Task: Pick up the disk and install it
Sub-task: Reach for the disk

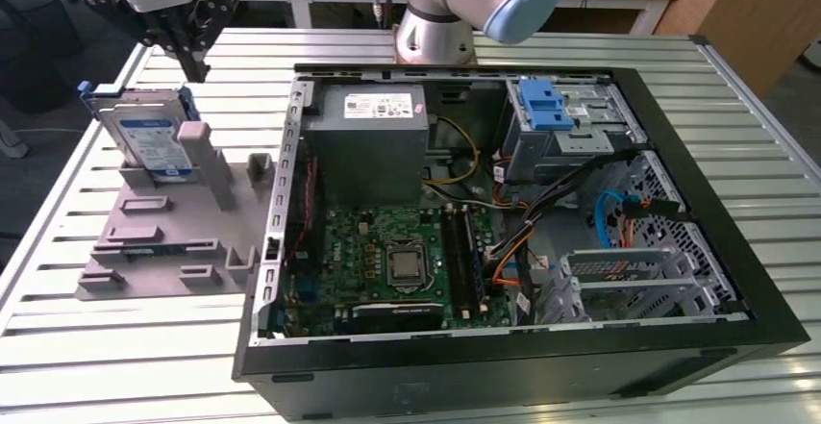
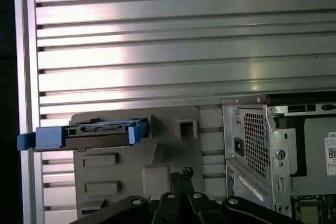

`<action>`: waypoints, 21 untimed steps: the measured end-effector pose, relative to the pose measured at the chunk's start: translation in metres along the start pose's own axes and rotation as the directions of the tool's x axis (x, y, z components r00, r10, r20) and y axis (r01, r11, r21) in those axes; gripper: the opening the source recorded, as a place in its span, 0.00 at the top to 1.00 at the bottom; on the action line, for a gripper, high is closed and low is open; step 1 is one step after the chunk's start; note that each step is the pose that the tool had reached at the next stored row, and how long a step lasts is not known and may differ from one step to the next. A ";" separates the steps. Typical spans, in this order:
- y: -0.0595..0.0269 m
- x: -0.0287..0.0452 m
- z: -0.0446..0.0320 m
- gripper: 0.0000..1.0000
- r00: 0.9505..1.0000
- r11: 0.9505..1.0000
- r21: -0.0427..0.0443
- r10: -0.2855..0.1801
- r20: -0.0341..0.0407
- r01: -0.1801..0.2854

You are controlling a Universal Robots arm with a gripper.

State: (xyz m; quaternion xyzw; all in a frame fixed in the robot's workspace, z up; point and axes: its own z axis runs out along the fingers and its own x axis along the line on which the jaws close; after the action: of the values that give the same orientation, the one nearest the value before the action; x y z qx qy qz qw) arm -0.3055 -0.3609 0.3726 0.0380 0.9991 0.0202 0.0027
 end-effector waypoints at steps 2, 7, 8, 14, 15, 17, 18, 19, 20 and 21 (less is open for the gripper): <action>0.0018 0.0050 0.0006 0.89 1.000 1.000 0.000 0.000 0.000 0.000; 0.0037 0.0149 0.0022 0.89 1.000 1.000 0.000 0.000 0.000 0.000; 0.0040 0.0164 0.0026 0.89 1.000 1.000 0.000 0.000 0.000 0.000; 0.0069 0.0288 0.0042 0.89 1.000 1.000 0.000 0.000 0.000 0.000; 0.0074 0.0305 0.0044 0.89 1.000 1.000 0.000 0.000 0.000 0.000; 0.0085 0.0346 0.0050 0.89 1.000 1.000 0.000 0.000 0.000 0.000; 0.0091 0.0366 0.0052 0.89 1.000 1.000 0.000 0.000 0.000 0.000; 0.0095 0.0385 0.0054 0.89 1.000 1.000 0.000 0.000 0.000 0.000; 0.0099 0.0404 0.0055 0.89 1.000 1.000 0.000 0.000 0.000 0.000; 0.0102 0.0422 0.0057 0.89 1.000 1.000 0.000 0.000 0.000 0.000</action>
State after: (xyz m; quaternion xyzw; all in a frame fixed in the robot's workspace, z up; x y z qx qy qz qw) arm -0.3468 -0.3473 0.3672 0.0381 0.9991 0.0202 0.0028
